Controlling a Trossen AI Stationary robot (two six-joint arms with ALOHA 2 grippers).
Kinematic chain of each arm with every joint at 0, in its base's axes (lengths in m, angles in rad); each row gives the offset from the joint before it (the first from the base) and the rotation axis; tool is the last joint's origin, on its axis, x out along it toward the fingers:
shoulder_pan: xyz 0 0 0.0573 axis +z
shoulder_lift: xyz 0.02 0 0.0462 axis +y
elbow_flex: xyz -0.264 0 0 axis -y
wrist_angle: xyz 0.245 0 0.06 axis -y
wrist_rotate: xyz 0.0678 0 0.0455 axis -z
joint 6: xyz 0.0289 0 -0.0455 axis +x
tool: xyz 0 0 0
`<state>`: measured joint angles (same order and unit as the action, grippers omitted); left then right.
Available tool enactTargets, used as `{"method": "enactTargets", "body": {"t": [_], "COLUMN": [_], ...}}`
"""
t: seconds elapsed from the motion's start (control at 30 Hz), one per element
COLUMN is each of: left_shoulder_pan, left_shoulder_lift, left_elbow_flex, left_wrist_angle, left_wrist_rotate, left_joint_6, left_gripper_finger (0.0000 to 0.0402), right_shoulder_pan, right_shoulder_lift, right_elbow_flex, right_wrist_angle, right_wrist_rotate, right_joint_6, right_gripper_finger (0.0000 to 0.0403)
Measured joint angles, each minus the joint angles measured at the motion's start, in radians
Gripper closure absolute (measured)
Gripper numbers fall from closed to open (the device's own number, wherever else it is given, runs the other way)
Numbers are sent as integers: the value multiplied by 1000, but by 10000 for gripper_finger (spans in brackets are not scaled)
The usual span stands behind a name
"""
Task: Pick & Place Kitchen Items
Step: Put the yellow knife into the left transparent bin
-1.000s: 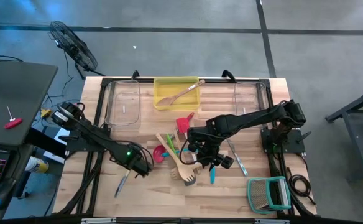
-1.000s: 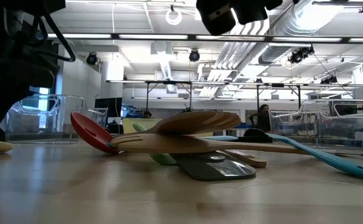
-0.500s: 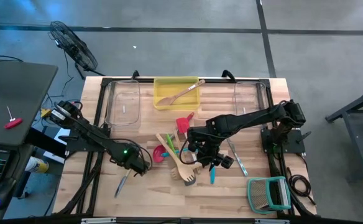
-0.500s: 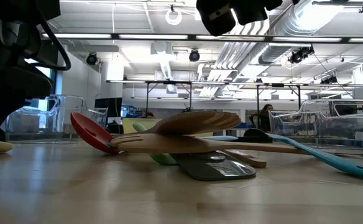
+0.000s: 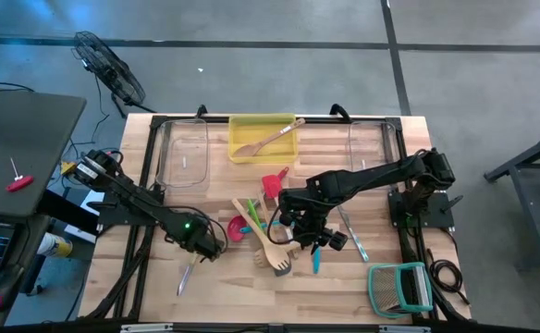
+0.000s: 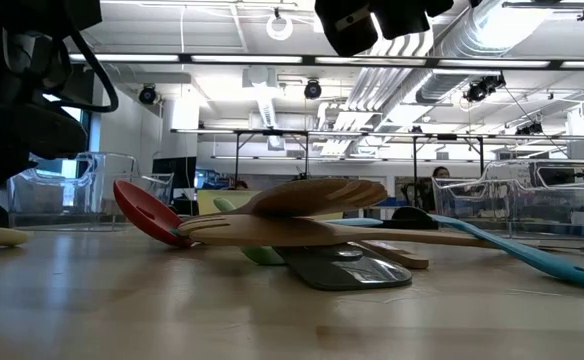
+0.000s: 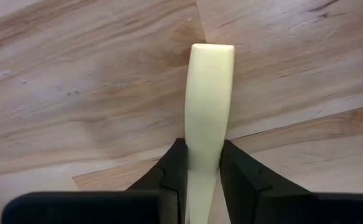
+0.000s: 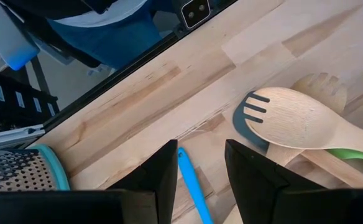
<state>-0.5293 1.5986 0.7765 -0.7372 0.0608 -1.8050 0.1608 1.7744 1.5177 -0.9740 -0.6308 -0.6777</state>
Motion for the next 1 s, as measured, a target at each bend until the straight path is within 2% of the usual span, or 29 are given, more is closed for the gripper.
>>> {"method": "enactTargets", "body": {"t": [0.3, 0.5, 0.7, 0.9, 1.0], "left_shoulder_pan": [0, 0, -3, -20, -22], "left_shoulder_lift": [8, 18, 15, 14, 14], "left_elbow_flex": [6, 101, 254, 459, 575], "left_wrist_angle": [5, -81, -193, -421, -566], "left_wrist_rotate": [0, 29, 82, -1, -86], "left_joint_6": [3, 44, 75, 74, 73], "left_gripper_finger": [341, 341, 341, 341, 341], "right_shoulder_pan": [0, 1, 3, 3, 3], "right_shoulder_lift": [0, 0, 0, 0, -5], "right_elbow_flex": [-5, -8, -9, -9, -10], "right_wrist_angle": [1, 3, 7, -5, -46], "right_wrist_rotate": [1, 3, -52, -127, -230], "right_joint_6": [-1, -3, -62, -90, -171], "right_gripper_finger": [276, 276, 277, 297, 312]}}
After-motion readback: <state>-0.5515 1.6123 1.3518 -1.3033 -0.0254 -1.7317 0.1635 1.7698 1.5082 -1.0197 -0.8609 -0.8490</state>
